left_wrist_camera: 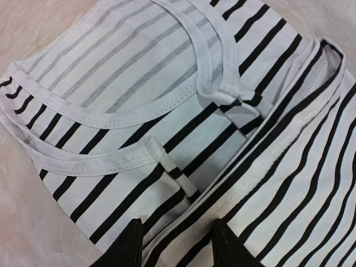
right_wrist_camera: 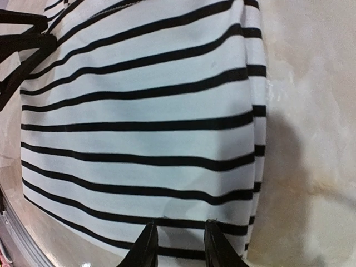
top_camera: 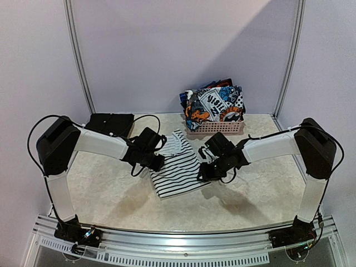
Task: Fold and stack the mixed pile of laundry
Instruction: Smooth out the 2/3-rectangle-folded tank top at the center of the board, then move the right arm to the center of the board with the 2/3-rectangle-folded tank top.
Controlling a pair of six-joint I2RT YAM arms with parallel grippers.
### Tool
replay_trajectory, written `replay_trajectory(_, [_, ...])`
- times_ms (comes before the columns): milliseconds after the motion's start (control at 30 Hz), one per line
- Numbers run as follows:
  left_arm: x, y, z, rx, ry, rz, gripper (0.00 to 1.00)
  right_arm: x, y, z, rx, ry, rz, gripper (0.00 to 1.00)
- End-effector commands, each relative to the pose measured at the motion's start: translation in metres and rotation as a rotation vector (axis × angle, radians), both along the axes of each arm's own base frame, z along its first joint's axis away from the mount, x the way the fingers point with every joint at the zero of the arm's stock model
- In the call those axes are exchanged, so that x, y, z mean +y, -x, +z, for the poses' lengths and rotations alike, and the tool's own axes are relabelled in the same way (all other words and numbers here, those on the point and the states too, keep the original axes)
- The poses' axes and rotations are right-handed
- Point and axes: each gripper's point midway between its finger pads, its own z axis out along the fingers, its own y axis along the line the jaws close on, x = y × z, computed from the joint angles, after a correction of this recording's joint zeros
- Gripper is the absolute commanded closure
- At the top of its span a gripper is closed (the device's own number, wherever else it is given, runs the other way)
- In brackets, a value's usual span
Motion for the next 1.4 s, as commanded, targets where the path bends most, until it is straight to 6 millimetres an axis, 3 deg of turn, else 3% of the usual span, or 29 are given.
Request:
replay_trajectory(0, [0.001, 0.004, 0.019, -0.056, -0.006, 0.005, 0.53, -0.013, 0.007, 0.021, -0.029, 0.026, -0.032, 0.70])
replay_trajectory(133, [0.001, 0.021, 0.038, -0.091, -0.028, -0.003, 0.48, -0.018, 0.008, 0.043, -0.063, 0.019, -0.046, 0.69])
replay_trajectory(233, [0.001, 0.039, 0.052, -0.108, -0.050, -0.017, 0.44, -0.025, 0.012, 0.051, -0.075, 0.010, -0.065, 0.61])
replay_trajectory(400, [-0.004, 0.075, 0.064, -0.128, -0.075, -0.052, 0.41, -0.031, 0.023, 0.042, -0.034, 0.006, -0.080, 0.51])
replay_trajectory(533, [-0.008, 0.100, 0.069, -0.130, -0.050, -0.079, 0.41, -0.031, 0.030, 0.031, -0.003, -0.006, -0.075, 0.49])
replay_trajectory(700, [-0.010, 0.124, 0.071, -0.126, -0.036, -0.110, 0.41, -0.027, 0.035, 0.013, 0.041, -0.012, -0.055, 0.54])
replay_trajectory(900, [-0.013, 0.142, 0.065, -0.115, -0.038, -0.138, 0.41, -0.024, 0.037, -0.009, 0.081, 0.007, -0.047, 0.63])
replay_trajectory(1067, [-0.015, 0.153, 0.057, -0.104, -0.054, -0.160, 0.41, -0.029, 0.036, -0.017, 0.083, 0.040, -0.058, 0.71])
replay_trajectory(1367, [-0.011, 0.164, 0.057, -0.099, -0.052, -0.178, 0.42, -0.028, 0.043, -0.026, 0.119, 0.036, -0.050, 0.99])
